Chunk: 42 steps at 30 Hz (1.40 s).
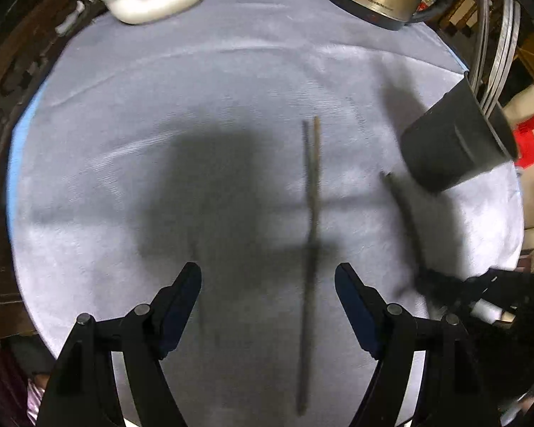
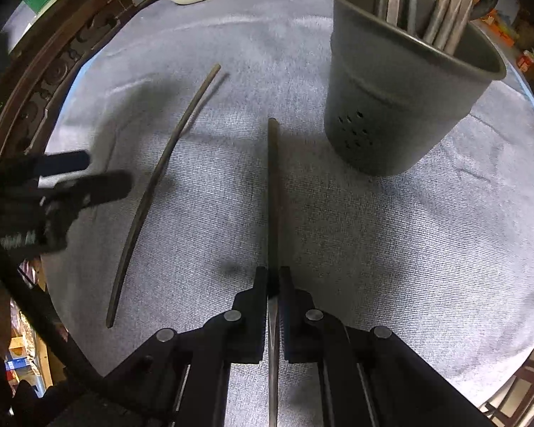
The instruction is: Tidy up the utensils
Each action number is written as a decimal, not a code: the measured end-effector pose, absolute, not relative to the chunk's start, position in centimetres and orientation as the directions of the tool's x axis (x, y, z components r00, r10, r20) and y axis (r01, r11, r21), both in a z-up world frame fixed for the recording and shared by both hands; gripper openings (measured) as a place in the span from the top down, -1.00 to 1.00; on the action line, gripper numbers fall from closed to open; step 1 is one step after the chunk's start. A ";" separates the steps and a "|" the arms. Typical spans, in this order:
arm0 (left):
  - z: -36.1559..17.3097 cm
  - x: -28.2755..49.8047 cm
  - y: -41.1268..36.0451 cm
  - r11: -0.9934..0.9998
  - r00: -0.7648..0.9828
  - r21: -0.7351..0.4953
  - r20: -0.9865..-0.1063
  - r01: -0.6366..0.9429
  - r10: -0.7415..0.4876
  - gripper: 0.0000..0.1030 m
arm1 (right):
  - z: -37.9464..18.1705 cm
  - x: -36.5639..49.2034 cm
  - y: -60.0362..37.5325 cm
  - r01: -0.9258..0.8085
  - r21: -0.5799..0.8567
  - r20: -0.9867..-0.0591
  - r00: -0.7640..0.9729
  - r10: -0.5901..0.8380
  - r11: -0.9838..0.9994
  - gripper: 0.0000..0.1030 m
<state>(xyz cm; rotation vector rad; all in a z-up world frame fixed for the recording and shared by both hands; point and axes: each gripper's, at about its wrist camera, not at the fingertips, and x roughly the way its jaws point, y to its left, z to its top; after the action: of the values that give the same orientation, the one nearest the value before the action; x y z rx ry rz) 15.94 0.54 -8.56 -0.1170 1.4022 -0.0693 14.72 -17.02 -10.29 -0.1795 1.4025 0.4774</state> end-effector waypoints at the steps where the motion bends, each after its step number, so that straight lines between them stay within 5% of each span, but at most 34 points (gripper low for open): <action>1: -8.8 16.3 0.3 0.992 0.154 -0.122 -0.981 -0.016 -0.118 -0.45 | -10.3 14.9 -17.1 -0.424 0.161 -0.972 0.088 0.218 0.891 0.84; 3: -9.4 16.8 -0.3 0.995 0.124 -0.103 -0.987 -0.010 -0.101 0.01 | -10.4 15.1 -17.5 -0.429 0.166 -0.972 0.082 0.222 0.888 0.84; 5: -10.1 17.1 -0.7 0.992 0.087 -0.128 -0.988 0.015 -0.128 0.68 | -10.2 15.0 -18.1 -0.434 0.172 -0.971 0.075 0.226 0.884 0.84; 7: -10.5 17.1 -0.5 0.989 0.085 -0.147 -0.985 0.014 -0.147 0.88 | -10.2 15.2 -18.3 -0.443 0.173 -0.972 0.070 0.226 0.880 0.84; 17: -11.0 14.2 1.7 0.978 0.024 -0.206 -0.978 0.020 -0.207 0.86 | -10.3 14.4 -17.8 -0.495 0.163 -0.979 0.029 0.204 0.853 0.82; 20: -10.7 14.9 2.0 0.978 0.025 -0.206 -0.978 0.015 -0.206 0.41 | -10.2 15.2 -18.0 -0.469 0.173 -0.977 0.027 0.209 0.866 0.81; 24: -10.8 15.9 2.2 0.982 0.033 -0.185 -0.982 0.025 -0.186 0.34 | -9.9 16.2 -18.0 -0.429 0.166 -0.977 0.050 0.207 0.888 0.80; 26: -10.8 16.0 2.1 0.985 0.049 -0.170 -0.984 0.041 -0.172 0.41 | -10.1 16.5 -17.7 -0.426 0.155 -0.979 0.058 0.198 0.891 0.79; 29: -10.9 16.6 1.9 0.985 0.042 -0.160 -0.986 0.059 -0.163 0.88 | -10.0 16.5 -16.9 -0.458 0.110 -0.987 0.055 0.151 0.882 0.79; 42: -11.5 15.9 1.1 0.978 -0.019 -0.190 -0.982 0.086 -0.189 0.89 | -10.4 16.7 -12.4 -0.605 -0.009 -1.000 0.014 -0.001 0.796 0.85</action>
<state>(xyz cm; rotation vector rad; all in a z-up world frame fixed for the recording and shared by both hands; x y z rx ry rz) 15.86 1.14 -11.48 -0.0811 1.5756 -0.2189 16.72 -12.37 -10.35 -0.5122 1.4969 0.5041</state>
